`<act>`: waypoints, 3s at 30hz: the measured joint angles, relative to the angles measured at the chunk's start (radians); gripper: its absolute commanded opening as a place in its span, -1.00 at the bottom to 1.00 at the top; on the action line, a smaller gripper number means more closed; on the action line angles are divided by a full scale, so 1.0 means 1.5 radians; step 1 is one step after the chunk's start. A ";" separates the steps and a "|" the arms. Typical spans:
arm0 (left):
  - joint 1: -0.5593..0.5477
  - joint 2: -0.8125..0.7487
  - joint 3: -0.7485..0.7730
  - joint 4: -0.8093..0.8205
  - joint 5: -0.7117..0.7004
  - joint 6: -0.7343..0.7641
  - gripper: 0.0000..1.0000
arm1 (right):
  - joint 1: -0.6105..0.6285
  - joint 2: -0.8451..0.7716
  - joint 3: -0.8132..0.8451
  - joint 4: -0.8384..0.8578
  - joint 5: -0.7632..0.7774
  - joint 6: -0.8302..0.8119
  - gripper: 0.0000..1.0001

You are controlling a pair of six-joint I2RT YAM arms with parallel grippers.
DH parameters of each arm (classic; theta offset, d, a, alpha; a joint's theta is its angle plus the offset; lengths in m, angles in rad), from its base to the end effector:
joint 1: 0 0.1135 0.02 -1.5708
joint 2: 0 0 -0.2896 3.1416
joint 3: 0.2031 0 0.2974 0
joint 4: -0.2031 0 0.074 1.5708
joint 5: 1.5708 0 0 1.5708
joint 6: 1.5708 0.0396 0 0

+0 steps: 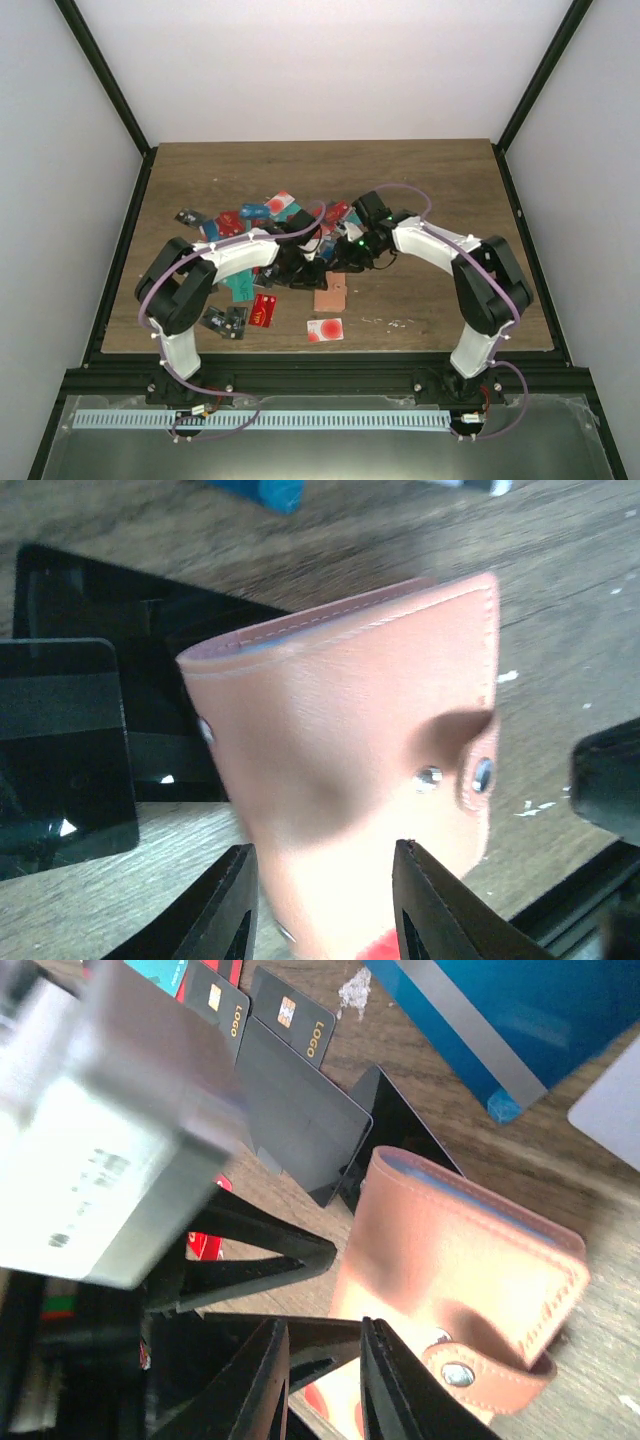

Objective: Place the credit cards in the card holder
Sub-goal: Close the card holder at the center of the board.

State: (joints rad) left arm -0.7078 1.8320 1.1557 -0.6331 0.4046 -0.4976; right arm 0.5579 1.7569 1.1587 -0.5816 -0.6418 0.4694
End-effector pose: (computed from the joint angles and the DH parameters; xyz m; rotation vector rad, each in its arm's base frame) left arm 0.2847 -0.2641 0.1511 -0.4000 -3.0110 0.7393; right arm 0.3169 0.2257 0.1859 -0.3199 2.8974 1.1251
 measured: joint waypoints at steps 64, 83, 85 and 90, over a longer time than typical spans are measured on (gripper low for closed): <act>-0.017 0.098 0.123 -0.023 0.090 0.020 -0.92 | -0.056 -0.073 -0.244 0.202 -0.038 0.099 -0.99; -0.018 0.097 0.128 -0.040 0.029 0.023 -0.92 | -0.056 -0.065 -0.227 0.202 -0.056 0.094 -0.99; -0.017 0.097 0.135 -0.043 0.022 0.024 -0.92 | -0.056 -0.065 -0.227 0.202 -0.060 0.094 -0.99; -0.017 0.097 0.146 -0.048 0.010 0.026 -0.92 | -0.056 -0.065 -0.227 0.202 -0.065 0.093 -0.99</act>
State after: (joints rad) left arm -0.7338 1.9778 1.3746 -0.7055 0.4194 -0.4591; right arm 0.4744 1.6596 0.8185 -0.2787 -0.7387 0.6094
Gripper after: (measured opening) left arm 0.041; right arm 0.019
